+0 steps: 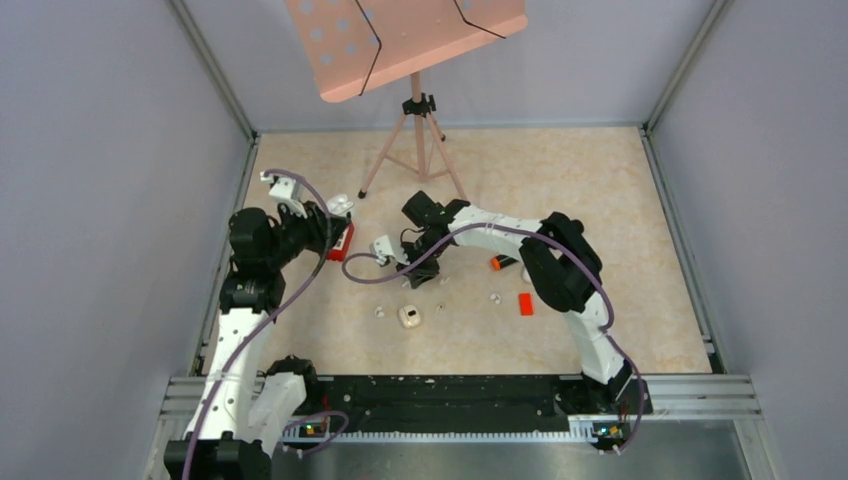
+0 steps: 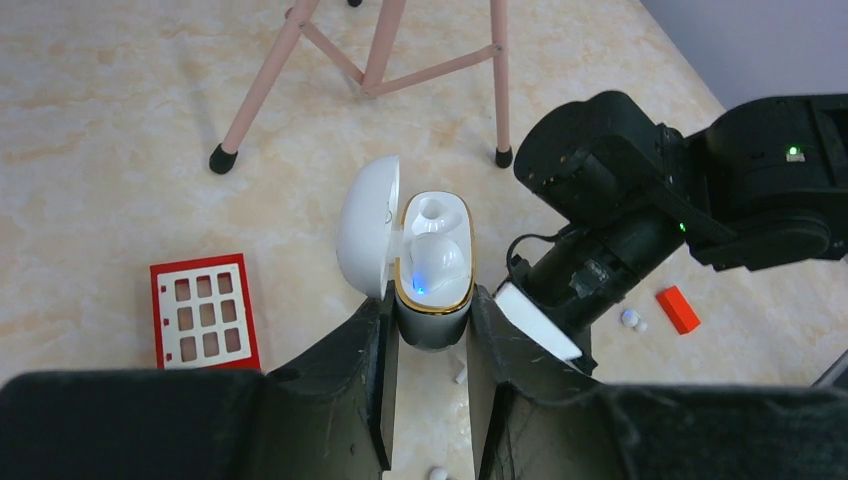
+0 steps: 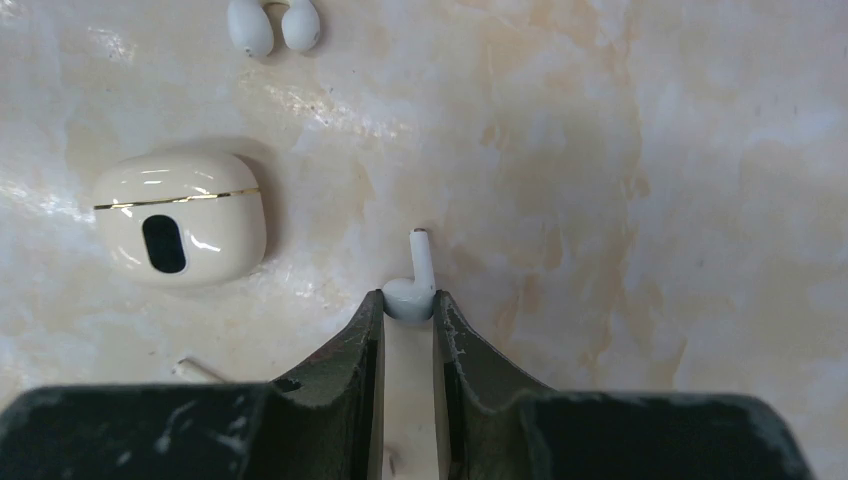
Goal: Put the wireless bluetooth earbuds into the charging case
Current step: Pick up the earbud from the center of the board, then place the earbud in the charging case.
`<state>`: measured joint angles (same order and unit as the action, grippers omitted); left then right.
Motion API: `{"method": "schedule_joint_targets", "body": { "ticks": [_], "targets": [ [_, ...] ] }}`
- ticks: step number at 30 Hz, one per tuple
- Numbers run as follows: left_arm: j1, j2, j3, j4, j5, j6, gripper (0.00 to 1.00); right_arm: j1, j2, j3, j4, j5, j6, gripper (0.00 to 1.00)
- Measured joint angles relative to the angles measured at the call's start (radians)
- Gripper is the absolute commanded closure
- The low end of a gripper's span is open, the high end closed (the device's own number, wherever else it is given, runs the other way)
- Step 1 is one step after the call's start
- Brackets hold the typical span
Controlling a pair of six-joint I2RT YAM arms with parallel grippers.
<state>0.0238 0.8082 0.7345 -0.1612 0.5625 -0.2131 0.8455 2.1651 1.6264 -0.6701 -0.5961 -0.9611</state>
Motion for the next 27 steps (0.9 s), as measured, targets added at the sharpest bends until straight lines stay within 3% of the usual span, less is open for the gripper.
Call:
{"method": "schedule_joint_targets", "body": {
  "ticks": [7,13,21,27],
  "targets": [
    [-0.002,0.044,-0.038,0.109,0.143,0.071,1.00,-0.084,-0.121,0.000,-0.132,0.008,0.157,1.00],
    [-0.030,0.113,-0.061,0.175,0.251,0.243,1.00,-0.123,-0.254,0.085,-0.295,0.060,0.325,1.00],
    [-0.088,0.209,-0.090,0.218,0.383,0.487,1.00,-0.151,-0.177,0.454,-0.578,0.095,0.549,1.00],
    [-0.142,0.259,-0.091,0.235,0.434,0.620,1.00,-0.183,-0.148,0.523,-0.712,0.074,0.697,1.00]
  ]
}}
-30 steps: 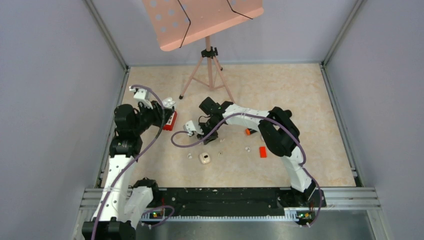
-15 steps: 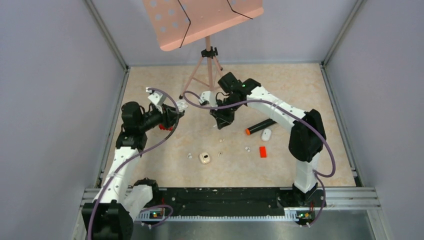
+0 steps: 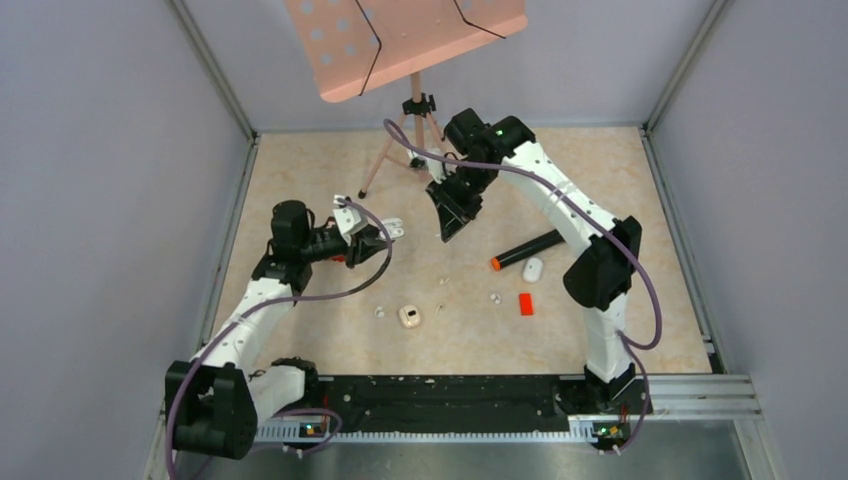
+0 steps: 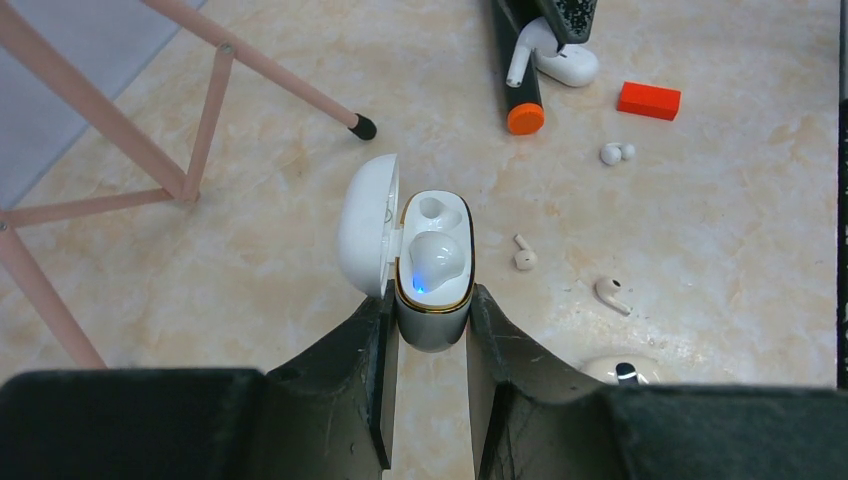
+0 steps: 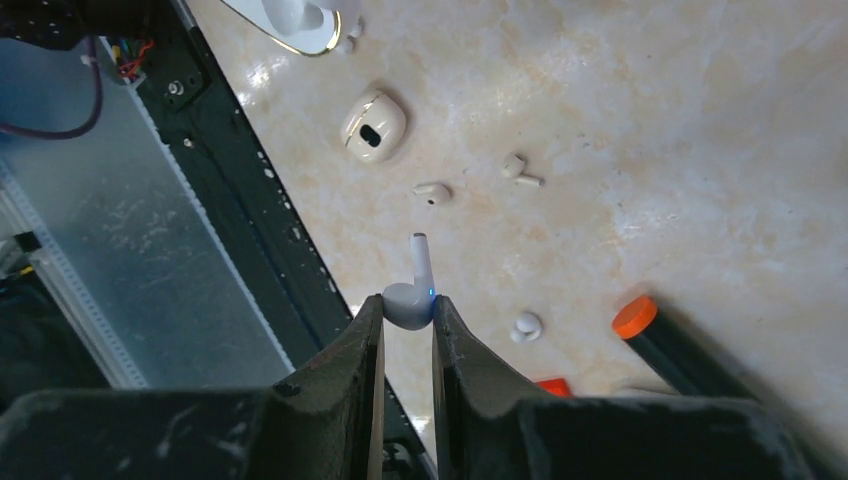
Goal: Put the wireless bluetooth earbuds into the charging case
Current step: Place the earbud in the charging case.
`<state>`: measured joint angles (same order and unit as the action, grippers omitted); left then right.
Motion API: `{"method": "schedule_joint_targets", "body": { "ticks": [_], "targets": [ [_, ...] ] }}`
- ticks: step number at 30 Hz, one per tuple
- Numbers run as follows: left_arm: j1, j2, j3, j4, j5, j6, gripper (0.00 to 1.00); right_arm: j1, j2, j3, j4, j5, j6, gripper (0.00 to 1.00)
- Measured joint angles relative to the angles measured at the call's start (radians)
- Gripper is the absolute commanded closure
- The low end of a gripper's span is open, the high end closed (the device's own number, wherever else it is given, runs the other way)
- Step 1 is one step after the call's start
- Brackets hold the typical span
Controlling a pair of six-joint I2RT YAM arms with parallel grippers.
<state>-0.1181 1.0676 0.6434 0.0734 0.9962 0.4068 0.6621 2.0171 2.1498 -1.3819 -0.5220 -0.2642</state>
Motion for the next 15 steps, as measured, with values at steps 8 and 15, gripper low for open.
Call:
{"method": "schedule_joint_targets", "body": {
  "ticks": [8,15],
  "targets": [
    [-0.071,0.049,0.000,0.041,0.004,0.092,1.00,-0.011,0.053,0.053,-0.036,-0.080,0.118,1.00],
    [-0.140,0.076,0.000,0.053,-0.042,0.141,1.00,-0.011,0.079,0.082,-0.034,-0.135,0.181,1.00]
  ]
}}
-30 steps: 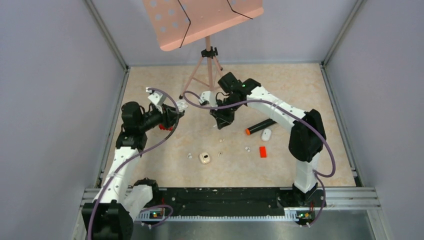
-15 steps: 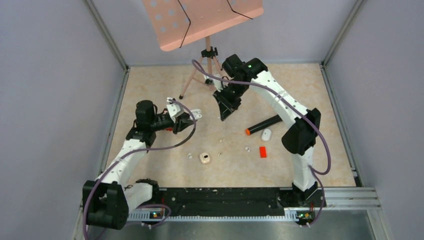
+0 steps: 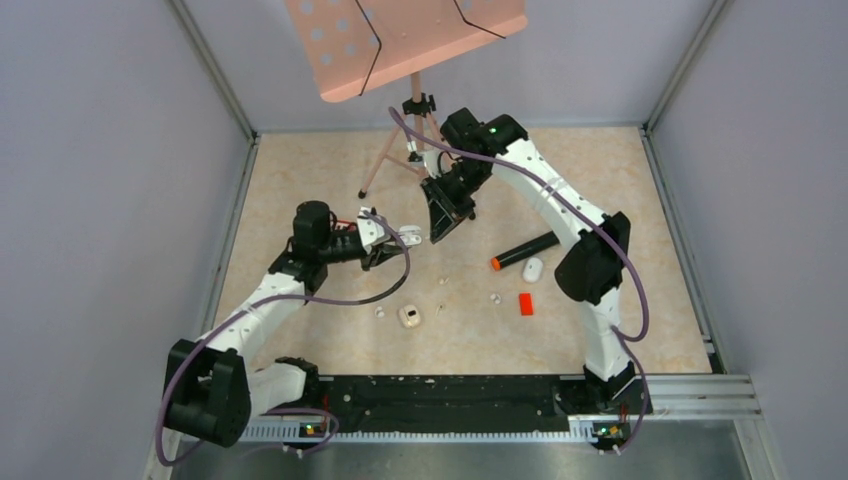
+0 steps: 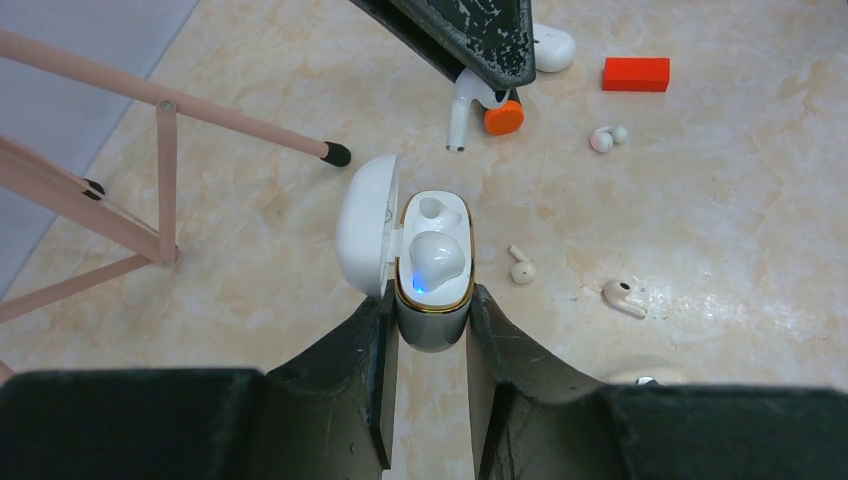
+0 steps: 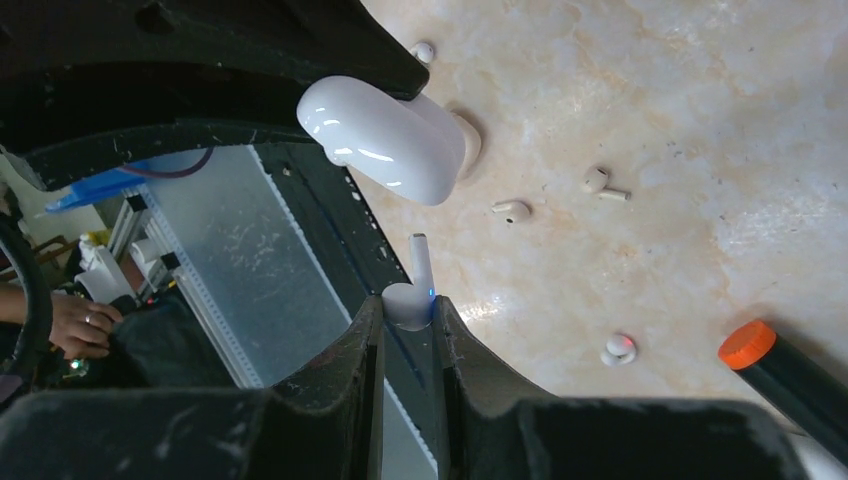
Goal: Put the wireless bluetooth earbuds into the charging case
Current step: Place the earbud in the charging case.
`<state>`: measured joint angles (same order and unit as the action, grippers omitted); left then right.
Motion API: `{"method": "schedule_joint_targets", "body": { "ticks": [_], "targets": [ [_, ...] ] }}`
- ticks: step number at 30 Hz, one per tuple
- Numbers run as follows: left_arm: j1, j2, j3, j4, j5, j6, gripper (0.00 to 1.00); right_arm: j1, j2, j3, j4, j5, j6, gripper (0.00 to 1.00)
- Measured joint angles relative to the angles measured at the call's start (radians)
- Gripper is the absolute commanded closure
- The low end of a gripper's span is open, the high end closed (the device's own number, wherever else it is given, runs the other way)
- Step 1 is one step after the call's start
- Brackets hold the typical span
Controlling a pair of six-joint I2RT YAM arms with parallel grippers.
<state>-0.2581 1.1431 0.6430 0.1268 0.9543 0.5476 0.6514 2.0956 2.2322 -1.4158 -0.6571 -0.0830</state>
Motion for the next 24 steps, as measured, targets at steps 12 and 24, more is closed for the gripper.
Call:
{"method": "schedule_joint_targets", "body": {
  "ticks": [12,24],
  "targets": [
    [-0.043,0.008,0.000,0.002,-0.039,-0.002,1.00,0.001,0.009,0.000,0.022,0.000,0.059,1.00],
    [-0.055,0.008,0.000,0.015,-0.040,-0.048,1.00,0.017,0.013,0.000,0.034,0.033,0.061,1.00]
  ]
}}
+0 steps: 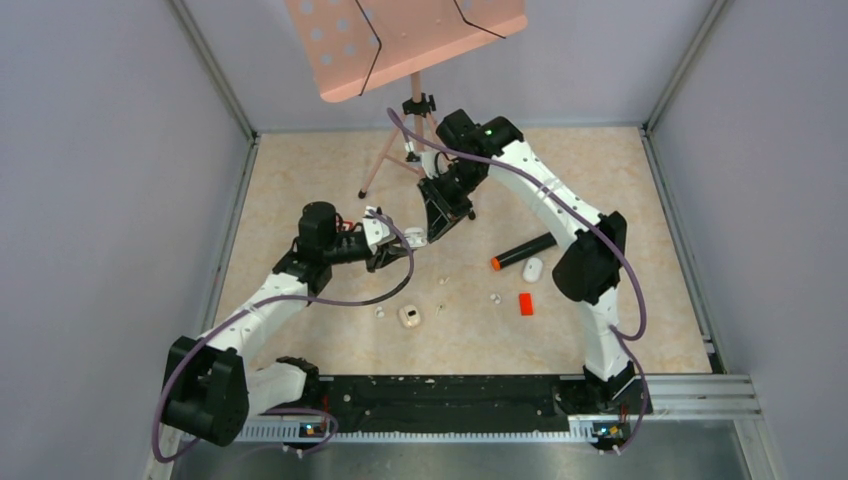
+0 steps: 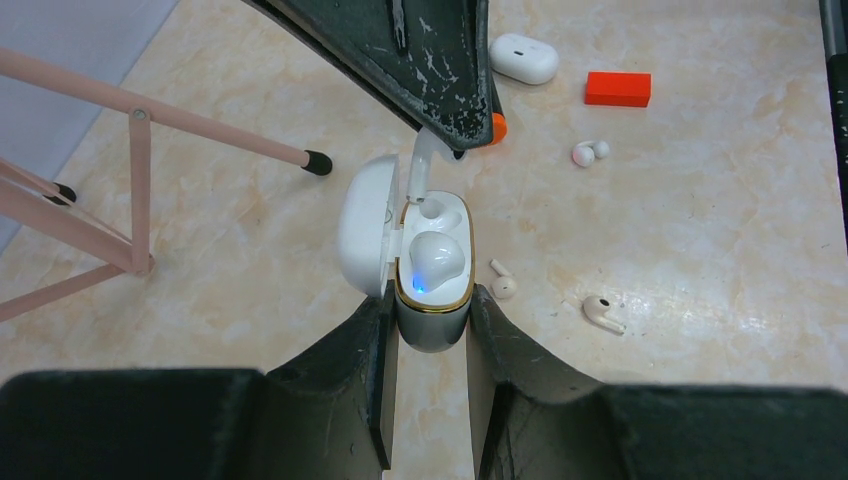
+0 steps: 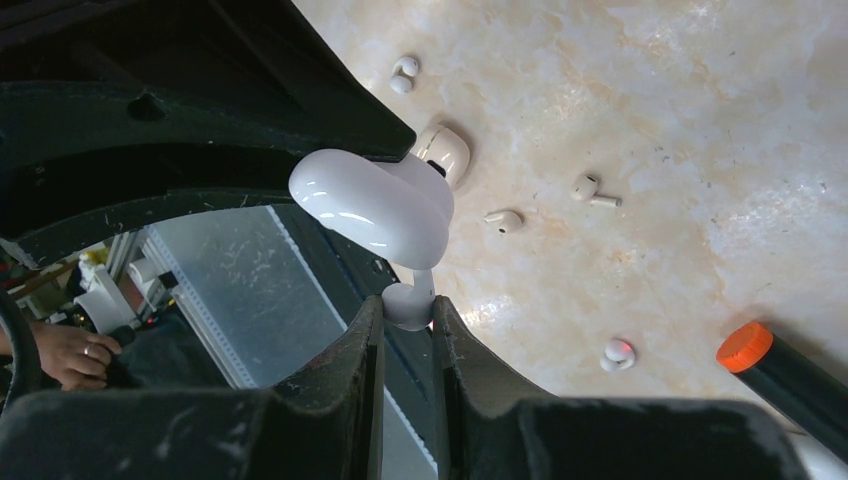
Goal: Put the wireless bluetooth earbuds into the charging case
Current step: Place the earbud in the charging case.
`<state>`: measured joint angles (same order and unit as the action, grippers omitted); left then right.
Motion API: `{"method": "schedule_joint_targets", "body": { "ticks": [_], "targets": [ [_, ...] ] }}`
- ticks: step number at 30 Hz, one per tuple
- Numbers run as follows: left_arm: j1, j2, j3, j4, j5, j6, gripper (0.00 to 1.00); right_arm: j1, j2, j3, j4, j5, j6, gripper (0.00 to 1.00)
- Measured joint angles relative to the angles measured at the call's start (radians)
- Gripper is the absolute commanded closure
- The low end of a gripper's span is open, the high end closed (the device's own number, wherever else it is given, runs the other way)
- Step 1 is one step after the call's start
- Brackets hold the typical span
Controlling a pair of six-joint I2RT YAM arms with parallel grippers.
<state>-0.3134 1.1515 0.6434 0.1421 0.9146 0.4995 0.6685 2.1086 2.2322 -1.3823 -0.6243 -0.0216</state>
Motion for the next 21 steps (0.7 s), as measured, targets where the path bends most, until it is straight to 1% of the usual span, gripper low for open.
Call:
{"method": "schedule_joint_targets", "body": {
  "ticks": [8,21],
  "targets": [
    [-0.004,0.002,0.000,0.009,-0.019,-0.026,1.00,0.002,0.008,0.000,0.002,0.014,0.000,1.00],
    [-0.019,0.005,0.000,0.021,-0.055,-0.030,1.00,0.002,0.013,0.000,0.001,0.018,0.000,1.00]
  ]
}}
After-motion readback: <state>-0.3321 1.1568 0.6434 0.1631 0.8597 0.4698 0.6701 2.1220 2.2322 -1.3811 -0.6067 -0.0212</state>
